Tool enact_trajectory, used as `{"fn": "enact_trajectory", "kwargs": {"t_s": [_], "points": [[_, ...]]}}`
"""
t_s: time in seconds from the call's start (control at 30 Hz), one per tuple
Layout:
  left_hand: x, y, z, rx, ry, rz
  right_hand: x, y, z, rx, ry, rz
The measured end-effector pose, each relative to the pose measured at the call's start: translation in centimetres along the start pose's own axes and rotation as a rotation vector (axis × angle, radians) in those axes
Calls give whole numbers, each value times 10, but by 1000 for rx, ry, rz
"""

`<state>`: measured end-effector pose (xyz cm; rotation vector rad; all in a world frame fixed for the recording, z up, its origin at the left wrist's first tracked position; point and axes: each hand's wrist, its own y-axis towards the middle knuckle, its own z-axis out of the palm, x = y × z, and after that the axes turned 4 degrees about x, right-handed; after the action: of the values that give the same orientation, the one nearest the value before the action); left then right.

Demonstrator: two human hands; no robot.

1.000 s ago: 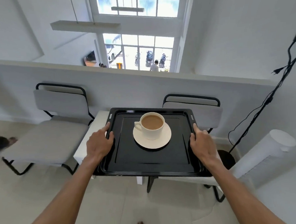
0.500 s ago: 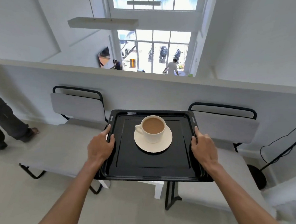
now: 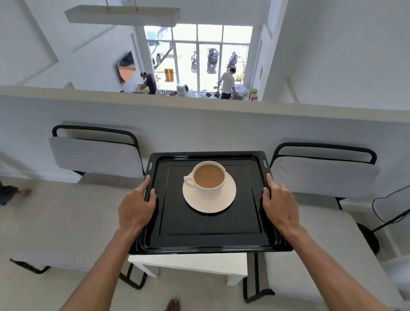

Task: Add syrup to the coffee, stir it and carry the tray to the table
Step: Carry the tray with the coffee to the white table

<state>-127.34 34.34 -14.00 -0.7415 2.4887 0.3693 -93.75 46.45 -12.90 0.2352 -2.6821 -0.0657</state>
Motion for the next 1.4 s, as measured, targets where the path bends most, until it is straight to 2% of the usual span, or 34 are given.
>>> {"fn": "enact_trajectory", "kwargs": {"t_s": [0.3,0.53,1.1,1.4], "points": [[54,97,15,71,-11,36,48,46,71,-11,16,84],[96,148,58,126,-30,30,51,77,143,-27,13,128],[204,185,263,140,8,-35,-37,116,348,40,68,230],[247,194,354,134,7,-60,-83,134,429,30,31,237]]}}
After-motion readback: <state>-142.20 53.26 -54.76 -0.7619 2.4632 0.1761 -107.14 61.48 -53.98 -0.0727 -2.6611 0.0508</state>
